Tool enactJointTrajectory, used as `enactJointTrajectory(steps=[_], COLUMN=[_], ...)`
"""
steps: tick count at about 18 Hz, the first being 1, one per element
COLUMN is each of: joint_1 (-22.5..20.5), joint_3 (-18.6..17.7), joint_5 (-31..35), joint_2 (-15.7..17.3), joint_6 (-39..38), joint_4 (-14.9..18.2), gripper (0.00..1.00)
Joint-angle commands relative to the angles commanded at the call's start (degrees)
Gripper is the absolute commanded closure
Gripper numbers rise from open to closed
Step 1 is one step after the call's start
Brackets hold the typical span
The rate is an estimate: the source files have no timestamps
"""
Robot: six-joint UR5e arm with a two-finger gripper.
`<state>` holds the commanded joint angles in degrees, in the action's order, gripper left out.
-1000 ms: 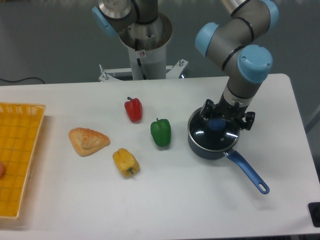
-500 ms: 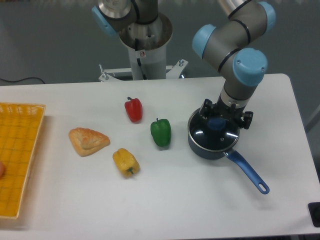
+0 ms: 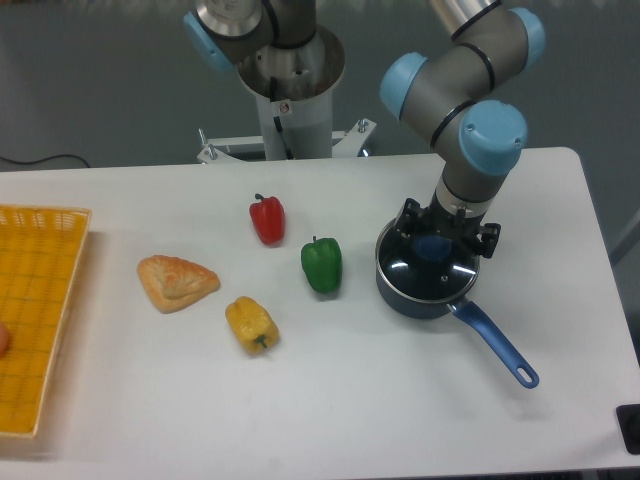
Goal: Open the lid
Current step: 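Close the gripper on the blue knob of the lid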
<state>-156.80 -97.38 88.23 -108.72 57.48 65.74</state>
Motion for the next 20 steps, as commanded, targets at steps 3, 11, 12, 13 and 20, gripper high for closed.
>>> enactJointTrajectory(steps=[3,11,12,13,20], joint_1=[0.4,0.4,0.4,0.4,0.5], joint_3=[0.2,0.2,0.1,0.1,-0.1], joint_5=[2.1,1.7,1.7,1.7,-0.1], joint_2=[-0.1,-0.1,-0.2,-0.2,-0.3], joint_6=[0.1,-0.3,-0.3,-0.3,-0.2], joint_4=[0.0,-0.1,-0.1,-0.1,0.0], gripper=[0.0,0.08,0.08,0.1,0.22])
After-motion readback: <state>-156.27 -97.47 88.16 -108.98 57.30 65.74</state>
